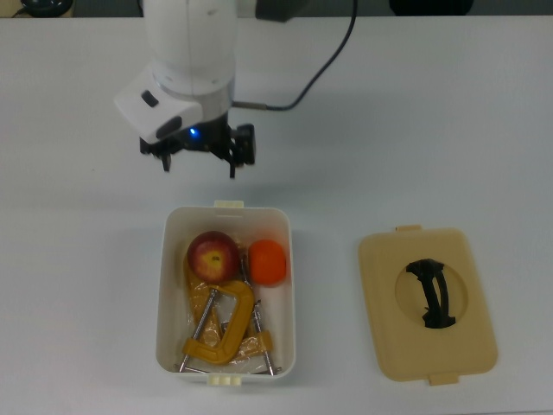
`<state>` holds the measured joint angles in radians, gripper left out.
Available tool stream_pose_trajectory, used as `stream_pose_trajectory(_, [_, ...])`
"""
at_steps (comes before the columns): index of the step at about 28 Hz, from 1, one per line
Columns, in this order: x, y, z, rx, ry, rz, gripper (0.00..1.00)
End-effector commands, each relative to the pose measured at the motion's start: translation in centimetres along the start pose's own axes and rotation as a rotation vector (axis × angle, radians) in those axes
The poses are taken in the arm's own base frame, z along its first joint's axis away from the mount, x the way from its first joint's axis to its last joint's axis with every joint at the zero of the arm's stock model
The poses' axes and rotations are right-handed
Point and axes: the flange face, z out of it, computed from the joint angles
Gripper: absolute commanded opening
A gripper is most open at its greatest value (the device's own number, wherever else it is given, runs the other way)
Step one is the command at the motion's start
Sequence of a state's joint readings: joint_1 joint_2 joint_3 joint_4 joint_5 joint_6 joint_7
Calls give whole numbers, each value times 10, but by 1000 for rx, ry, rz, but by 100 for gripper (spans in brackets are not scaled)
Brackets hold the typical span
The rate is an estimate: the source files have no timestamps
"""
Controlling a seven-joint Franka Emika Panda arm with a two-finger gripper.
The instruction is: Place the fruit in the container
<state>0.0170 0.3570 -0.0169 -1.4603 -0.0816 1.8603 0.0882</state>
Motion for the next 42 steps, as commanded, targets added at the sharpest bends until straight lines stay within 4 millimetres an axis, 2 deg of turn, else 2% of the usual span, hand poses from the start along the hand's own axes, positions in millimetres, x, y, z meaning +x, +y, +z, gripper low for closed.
stream_pose_trajectory(1, [-19,12,-13,-13,-83,-41,100])
stream_pose_trajectory(9, [-21,11,-7,-12,-105,-41,100])
stream_pose_trajectory(13, [-20,17,-6,-14,-107,-34,100])
stream_pose_trajectory(42, [-24,20,-7,-11,-131,-44,100])
